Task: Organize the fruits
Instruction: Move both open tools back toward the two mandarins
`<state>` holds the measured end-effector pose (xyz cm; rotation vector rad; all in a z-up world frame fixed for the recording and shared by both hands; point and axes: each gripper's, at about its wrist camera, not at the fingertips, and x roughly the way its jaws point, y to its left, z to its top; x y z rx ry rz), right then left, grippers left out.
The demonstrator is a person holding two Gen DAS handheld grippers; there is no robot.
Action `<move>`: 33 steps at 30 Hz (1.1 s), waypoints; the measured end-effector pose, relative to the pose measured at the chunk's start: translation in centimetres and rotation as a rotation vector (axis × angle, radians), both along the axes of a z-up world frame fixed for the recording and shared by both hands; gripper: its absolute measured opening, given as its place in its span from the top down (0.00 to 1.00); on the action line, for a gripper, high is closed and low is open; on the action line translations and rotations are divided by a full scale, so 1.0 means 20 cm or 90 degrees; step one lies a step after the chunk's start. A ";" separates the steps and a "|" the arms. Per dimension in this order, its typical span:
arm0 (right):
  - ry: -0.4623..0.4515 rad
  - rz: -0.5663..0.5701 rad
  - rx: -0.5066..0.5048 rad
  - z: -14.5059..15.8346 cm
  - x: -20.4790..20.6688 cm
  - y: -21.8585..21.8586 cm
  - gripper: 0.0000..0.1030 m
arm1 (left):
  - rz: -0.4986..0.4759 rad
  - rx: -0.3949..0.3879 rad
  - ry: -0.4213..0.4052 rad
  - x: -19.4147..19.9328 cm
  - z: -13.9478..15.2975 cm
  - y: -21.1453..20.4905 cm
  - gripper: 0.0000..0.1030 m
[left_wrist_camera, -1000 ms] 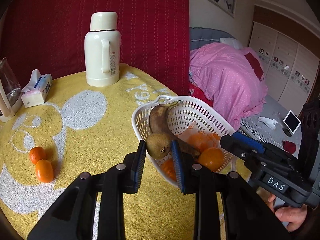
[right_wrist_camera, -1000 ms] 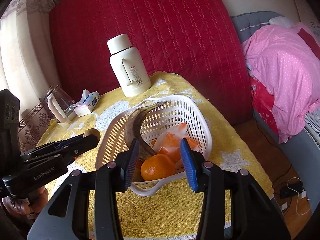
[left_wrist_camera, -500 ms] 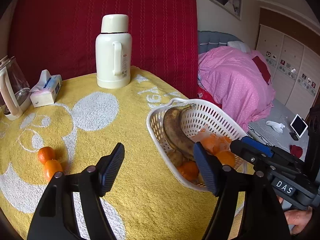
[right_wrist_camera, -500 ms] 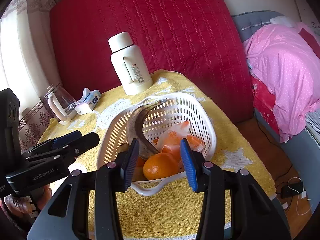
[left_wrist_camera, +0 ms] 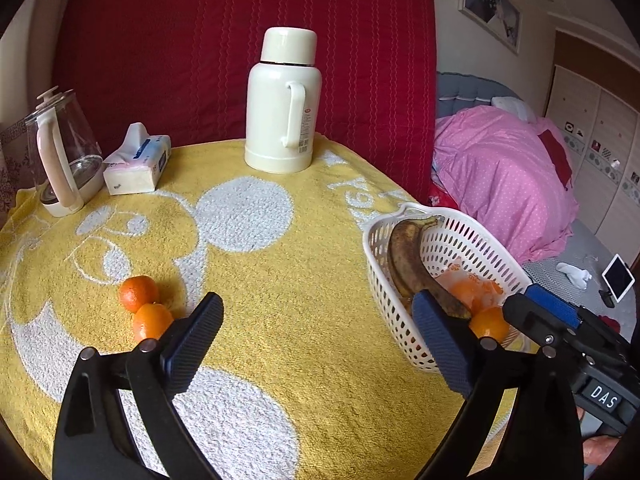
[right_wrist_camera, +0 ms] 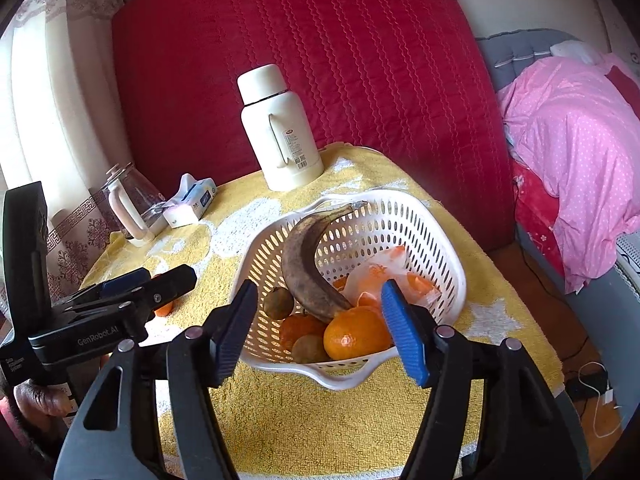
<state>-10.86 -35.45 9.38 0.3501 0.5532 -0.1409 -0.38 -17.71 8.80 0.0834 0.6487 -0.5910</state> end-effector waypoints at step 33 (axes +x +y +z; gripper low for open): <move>0.035 0.134 -0.082 0.03 0.28 0.47 0.27 | 0.172 0.034 -0.016 0.17 -0.11 0.44 0.08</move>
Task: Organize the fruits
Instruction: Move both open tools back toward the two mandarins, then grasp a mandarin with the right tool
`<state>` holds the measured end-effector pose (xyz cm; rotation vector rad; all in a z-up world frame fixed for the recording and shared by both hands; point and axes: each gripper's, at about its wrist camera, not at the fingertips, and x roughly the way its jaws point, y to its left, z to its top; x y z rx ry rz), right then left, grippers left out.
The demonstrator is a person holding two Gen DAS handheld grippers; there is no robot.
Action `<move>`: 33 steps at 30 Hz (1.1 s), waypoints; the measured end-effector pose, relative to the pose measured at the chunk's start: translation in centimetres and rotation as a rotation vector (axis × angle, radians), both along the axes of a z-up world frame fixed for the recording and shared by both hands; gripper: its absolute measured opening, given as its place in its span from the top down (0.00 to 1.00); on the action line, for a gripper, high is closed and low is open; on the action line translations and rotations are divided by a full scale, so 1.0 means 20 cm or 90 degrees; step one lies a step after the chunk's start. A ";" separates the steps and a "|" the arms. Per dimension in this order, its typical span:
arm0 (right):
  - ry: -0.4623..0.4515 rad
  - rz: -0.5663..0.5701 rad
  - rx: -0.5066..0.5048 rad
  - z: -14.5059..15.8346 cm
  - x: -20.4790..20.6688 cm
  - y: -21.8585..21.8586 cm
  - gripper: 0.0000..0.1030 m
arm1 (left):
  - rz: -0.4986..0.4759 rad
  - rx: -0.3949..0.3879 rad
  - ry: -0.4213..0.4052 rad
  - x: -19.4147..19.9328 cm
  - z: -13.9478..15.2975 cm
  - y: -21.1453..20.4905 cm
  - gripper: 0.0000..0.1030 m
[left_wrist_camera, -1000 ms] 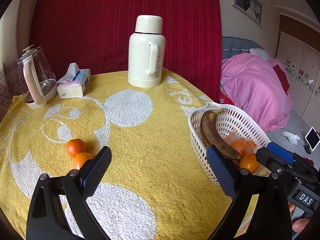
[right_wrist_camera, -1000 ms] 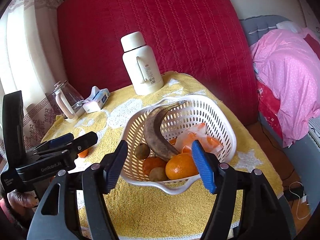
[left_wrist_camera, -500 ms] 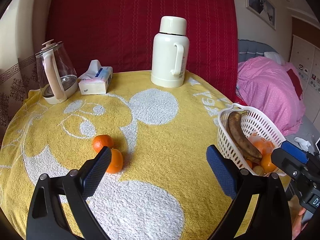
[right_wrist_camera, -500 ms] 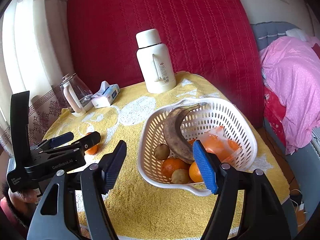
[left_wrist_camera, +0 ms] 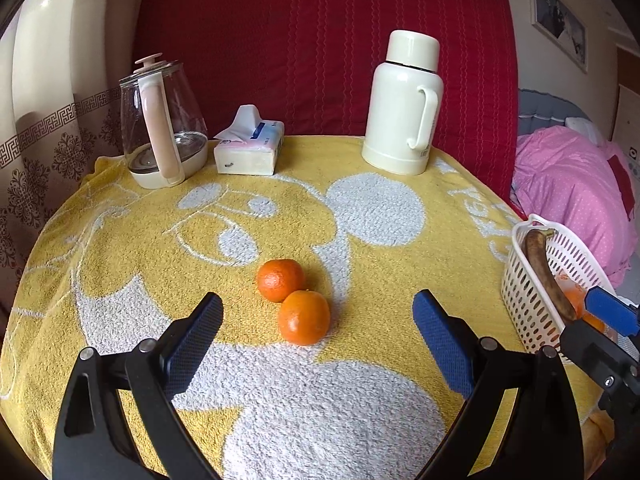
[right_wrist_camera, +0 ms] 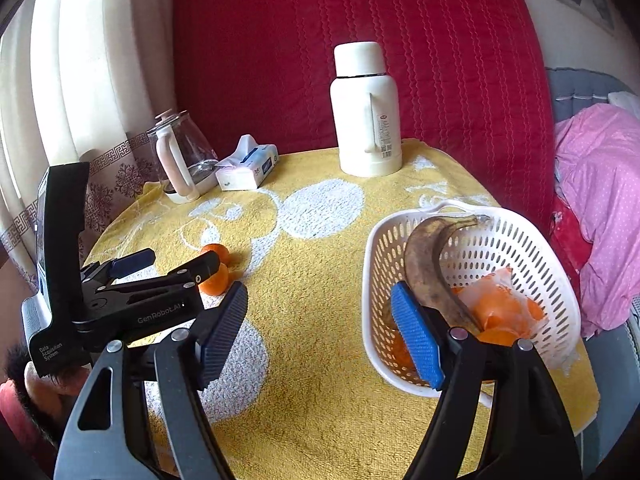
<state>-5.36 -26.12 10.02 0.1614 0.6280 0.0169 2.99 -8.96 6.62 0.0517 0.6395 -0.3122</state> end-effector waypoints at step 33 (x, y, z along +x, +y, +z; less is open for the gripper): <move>0.172 0.206 0.005 -0.35 0.69 0.54 0.53 | 0.202 -0.074 0.028 0.19 -0.12 0.56 0.08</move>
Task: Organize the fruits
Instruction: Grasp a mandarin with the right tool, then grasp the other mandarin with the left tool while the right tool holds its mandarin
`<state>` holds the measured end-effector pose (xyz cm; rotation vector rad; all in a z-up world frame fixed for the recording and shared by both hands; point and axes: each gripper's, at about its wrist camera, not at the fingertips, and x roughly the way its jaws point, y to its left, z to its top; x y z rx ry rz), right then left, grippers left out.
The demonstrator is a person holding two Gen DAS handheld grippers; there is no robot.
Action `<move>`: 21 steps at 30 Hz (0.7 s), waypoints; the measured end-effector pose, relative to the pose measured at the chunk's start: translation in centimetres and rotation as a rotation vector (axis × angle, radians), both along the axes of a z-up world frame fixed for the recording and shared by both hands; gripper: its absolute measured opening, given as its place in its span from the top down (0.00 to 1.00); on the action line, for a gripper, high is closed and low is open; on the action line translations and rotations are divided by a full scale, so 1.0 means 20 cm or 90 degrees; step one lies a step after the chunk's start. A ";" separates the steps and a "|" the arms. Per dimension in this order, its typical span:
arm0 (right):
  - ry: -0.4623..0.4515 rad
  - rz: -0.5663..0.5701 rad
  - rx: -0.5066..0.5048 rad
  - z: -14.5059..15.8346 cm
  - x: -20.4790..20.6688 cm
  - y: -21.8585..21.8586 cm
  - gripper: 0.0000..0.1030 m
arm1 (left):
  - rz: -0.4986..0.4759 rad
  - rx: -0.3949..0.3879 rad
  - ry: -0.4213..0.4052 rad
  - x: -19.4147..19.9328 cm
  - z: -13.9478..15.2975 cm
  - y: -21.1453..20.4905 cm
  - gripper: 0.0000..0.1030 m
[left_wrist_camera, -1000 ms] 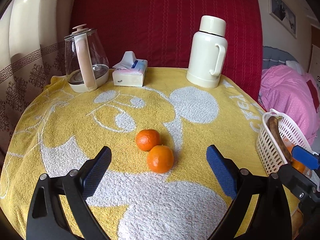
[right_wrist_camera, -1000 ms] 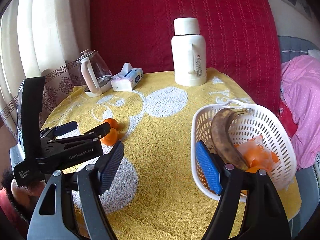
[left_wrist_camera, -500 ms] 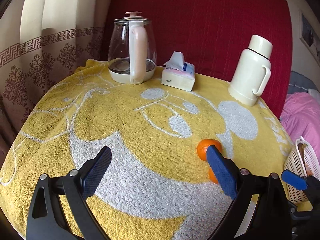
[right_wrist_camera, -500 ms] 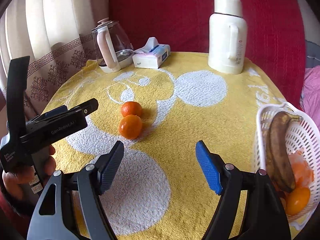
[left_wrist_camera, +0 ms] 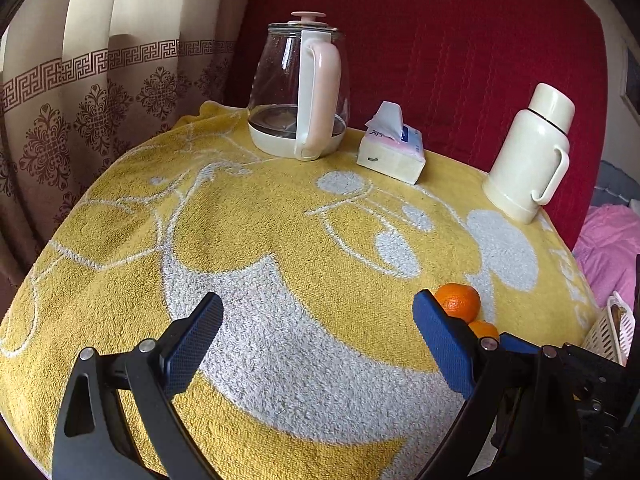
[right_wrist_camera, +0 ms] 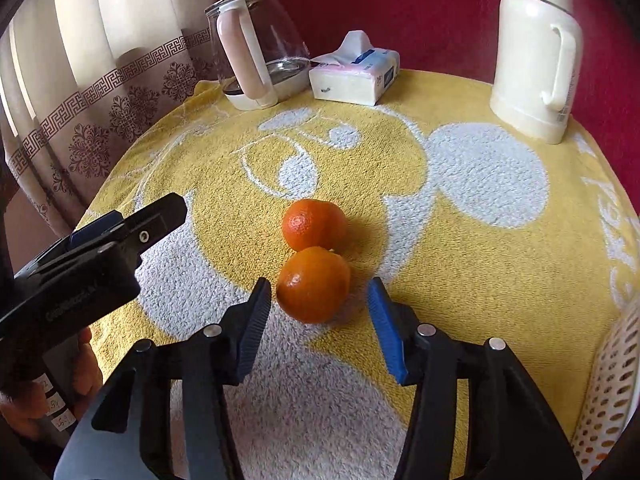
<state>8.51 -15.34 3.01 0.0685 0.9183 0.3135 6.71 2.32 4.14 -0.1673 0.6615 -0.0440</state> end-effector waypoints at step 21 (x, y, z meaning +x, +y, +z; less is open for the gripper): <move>-0.013 -0.034 0.011 0.03 -0.27 -0.14 0.60 | -0.079 0.015 0.008 0.01 -0.03 -0.13 0.08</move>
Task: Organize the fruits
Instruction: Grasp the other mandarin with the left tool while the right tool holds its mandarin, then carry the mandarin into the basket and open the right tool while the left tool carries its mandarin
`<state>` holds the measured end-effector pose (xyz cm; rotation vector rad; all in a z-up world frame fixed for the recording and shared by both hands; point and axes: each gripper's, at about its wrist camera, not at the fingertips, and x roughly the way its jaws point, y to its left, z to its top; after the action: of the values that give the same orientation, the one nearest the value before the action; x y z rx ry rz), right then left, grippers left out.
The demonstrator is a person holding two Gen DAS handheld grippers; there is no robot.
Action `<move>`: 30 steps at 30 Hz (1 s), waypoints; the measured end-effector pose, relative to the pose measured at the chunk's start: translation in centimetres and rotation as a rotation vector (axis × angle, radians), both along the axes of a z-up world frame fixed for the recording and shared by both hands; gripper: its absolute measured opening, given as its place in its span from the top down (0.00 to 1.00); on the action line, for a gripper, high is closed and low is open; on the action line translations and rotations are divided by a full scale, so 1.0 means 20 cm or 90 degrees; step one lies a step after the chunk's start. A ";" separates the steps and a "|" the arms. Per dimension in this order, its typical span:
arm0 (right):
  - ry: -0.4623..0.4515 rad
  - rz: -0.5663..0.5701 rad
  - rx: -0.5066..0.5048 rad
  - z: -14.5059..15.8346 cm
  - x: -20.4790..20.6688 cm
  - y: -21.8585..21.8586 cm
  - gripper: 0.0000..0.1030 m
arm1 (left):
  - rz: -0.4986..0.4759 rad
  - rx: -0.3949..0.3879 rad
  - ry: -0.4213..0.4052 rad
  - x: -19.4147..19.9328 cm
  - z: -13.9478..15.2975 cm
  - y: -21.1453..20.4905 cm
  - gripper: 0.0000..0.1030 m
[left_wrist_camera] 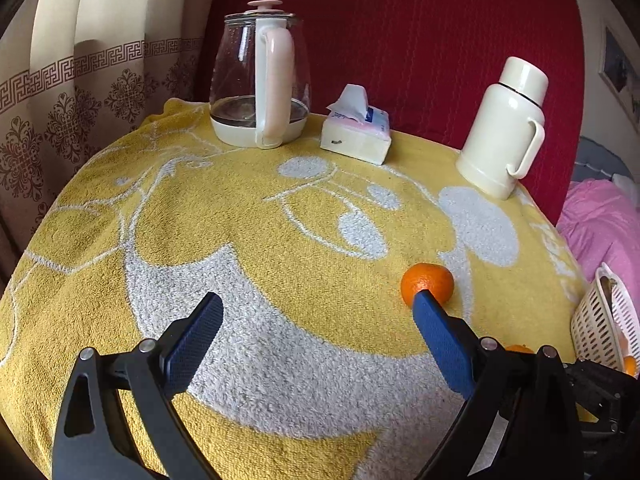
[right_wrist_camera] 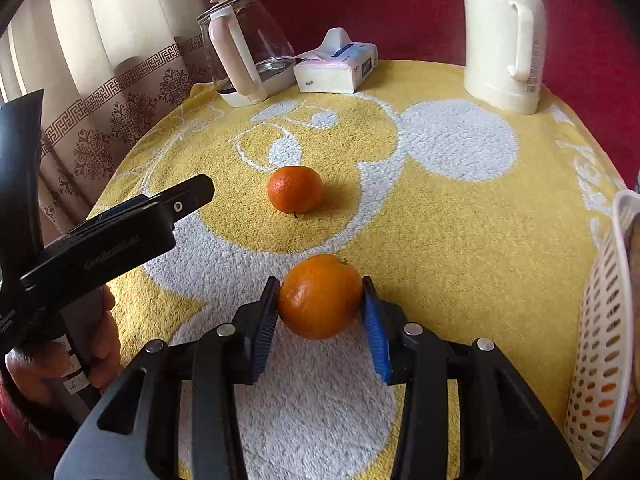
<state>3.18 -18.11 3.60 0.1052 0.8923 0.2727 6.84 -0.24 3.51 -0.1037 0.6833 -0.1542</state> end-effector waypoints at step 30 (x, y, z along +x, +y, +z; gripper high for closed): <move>-0.055 -0.056 0.023 0.10 -0.22 -0.17 0.60 | -0.150 -0.030 0.106 0.25 -0.09 -0.33 0.60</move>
<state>-1.17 -21.55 5.60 0.1647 0.7945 0.2092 11.79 -6.81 1.64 -0.0814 0.8569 -0.3916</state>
